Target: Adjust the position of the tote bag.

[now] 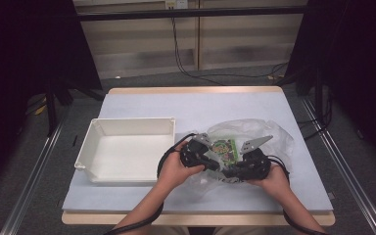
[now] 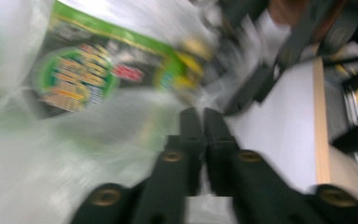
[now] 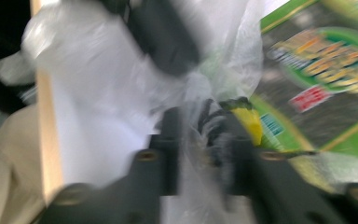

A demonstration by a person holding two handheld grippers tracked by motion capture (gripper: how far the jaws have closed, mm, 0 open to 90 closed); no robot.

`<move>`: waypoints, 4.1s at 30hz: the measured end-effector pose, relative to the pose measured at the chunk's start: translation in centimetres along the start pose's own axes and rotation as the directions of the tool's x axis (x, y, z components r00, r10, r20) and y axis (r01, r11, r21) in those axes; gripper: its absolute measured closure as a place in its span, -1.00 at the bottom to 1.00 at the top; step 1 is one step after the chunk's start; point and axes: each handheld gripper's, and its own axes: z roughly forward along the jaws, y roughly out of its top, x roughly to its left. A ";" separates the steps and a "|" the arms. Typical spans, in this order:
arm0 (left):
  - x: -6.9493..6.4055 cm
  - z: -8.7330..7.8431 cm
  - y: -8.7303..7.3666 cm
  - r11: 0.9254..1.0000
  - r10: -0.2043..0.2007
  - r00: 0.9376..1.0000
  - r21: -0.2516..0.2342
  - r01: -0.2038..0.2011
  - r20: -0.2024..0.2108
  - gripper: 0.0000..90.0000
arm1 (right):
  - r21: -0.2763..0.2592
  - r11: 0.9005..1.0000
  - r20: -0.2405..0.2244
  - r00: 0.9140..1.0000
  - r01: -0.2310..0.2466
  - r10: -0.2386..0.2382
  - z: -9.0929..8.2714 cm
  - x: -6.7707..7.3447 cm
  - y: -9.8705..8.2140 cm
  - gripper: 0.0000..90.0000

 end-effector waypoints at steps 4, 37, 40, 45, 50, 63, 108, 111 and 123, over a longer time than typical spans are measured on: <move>0.2 -0.2 0.6 0.997 -0.036 0.999 -0.071 0.034 -0.018 0.38 | 0.022 0.999 -0.045 0.998 0.044 -0.043 0.4 0.7 -0.4 0.96; -0.4 0.8 -2.2 0.980 -0.027 1.000 0.198 0.029 -0.013 1.00 | 0.084 0.996 0.078 0.996 0.039 -0.045 -0.1 0.4 -1.4 0.87; -0.5 0.9 -2.2 0.980 -0.027 0.999 0.198 0.031 -0.021 1.00 | 0.096 0.995 0.056 0.998 0.025 -0.031 -0.2 0.2 -1.8 0.97; -0.7 1.0 -2.3 0.983 -0.047 0.999 0.174 0.051 -0.025 1.00 | 0.116 0.992 0.059 0.997 0.048 -0.055 -0.1 0.3 -1.7 0.95; -0.7 0.9 -2.3 0.978 -0.015 1.000 0.208 0.020 -0.027 1.00 | 0.073 0.996 0.064 0.997 0.047 -0.052 -0.9 0.8 -1.0 0.79; -1.1 0.7 -3.0 0.983 -0.024 0.999 0.179 0.032 -0.046 1.00 | 0.115 0.993 0.075 0.997 0.023 -0.032 -0.2 0.3 -1.6 0.88; -1.1 -0.6 -1.6 0.993 -0.016 0.998 0.120 0.023 -0.060 0.43 | 0.053 0.997 0.100 0.993 0.053 -0.058 -1.9 1.0 -0.5 0.58; -1.0 -0.9 -1.3 0.994 -0.021 0.998 0.104 0.027 -0.059 0.41 | 0.027 0.998 0.093 0.994 0.048 -0.050 -2.2 1.2 -0.1 0.57; -1.0 -2.0 -0.1 0.995 0.006 0.997 0.103 0.003 -0.081 0.27 | -0.019 0.996 0.100 0.991 0.087 -0.084 -2.9 2.5 2.0 0.53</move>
